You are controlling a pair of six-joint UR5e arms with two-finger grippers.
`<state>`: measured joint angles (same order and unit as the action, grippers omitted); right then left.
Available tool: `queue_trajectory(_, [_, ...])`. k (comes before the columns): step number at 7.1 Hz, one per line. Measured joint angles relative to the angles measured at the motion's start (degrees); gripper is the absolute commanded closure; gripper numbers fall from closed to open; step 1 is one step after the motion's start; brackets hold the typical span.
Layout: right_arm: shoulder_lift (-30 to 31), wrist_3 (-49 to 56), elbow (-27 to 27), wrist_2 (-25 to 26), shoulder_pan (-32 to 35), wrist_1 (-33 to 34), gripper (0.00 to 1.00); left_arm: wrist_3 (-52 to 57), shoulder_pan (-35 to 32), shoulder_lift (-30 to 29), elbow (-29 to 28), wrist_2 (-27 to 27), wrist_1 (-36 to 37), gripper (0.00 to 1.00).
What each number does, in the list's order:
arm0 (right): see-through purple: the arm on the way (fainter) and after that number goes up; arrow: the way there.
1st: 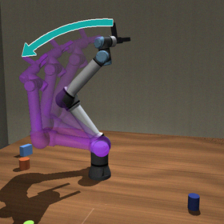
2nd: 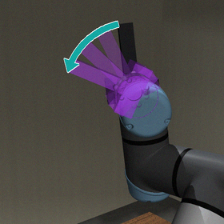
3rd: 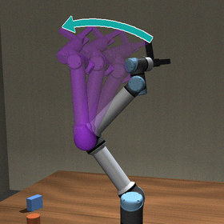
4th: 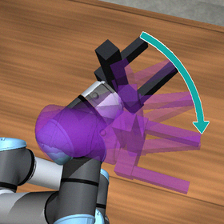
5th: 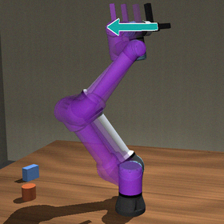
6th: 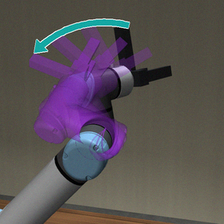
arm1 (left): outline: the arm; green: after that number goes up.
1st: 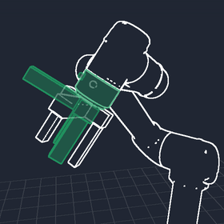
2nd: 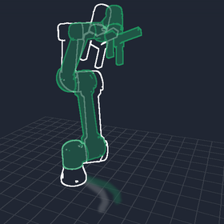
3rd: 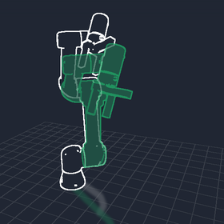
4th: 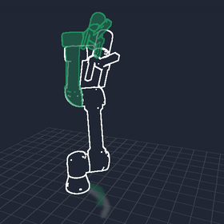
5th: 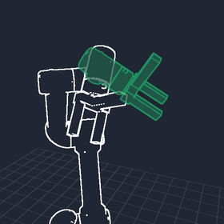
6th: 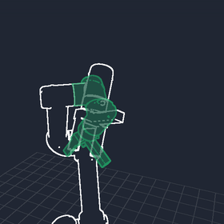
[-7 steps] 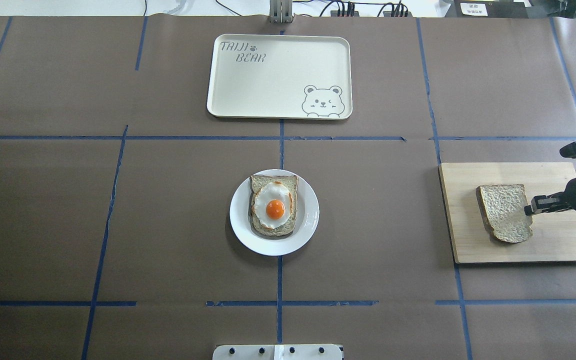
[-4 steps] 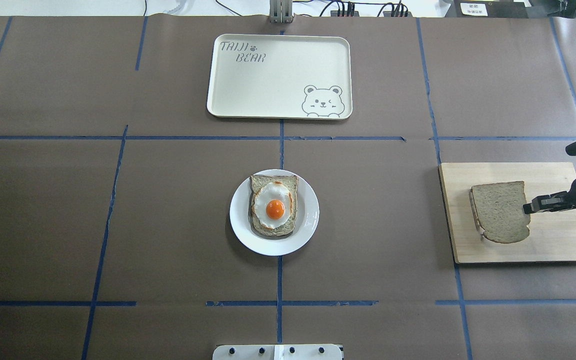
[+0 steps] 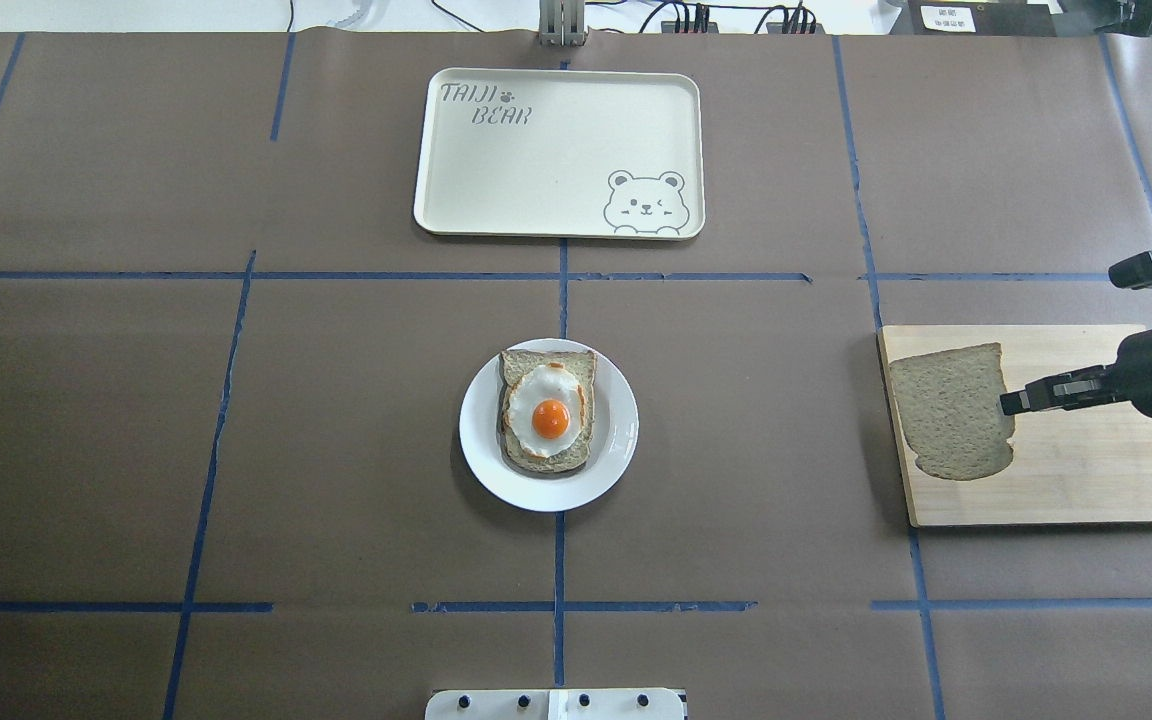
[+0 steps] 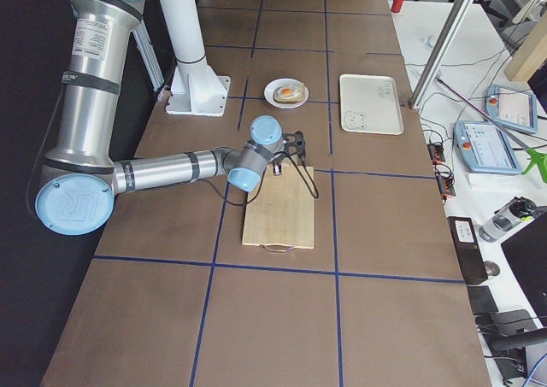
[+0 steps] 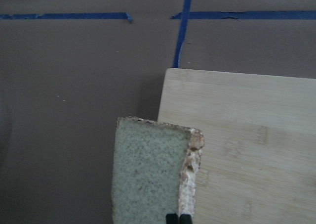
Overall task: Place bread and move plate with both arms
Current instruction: 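Lift the bread slice with the right gripper and carry it toward the plate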
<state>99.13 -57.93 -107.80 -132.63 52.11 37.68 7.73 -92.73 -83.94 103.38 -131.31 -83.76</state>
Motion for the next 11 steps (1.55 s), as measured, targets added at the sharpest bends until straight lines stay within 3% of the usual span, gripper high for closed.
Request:
queue_trajectory(3, [-12.8,-11.1,-0.2,-0.4,-6.2,0.9,1.00,0.0,0.0,0.0,0.2,-0.1,0.0,0.00])
queue_trajectory(6, [-26.4,-22.2,5.0,7.7,-15.8,1.8,1.00,-0.1,-0.1,-0.1,0.2,-1.1,0.0,0.00])
queue_trajectory(11, [-36.8,-25.5,14.3,16.9,-20.5,1.2,1.00,-0.1,0.0,-0.1,0.2,-1.2,0.0,0.00])
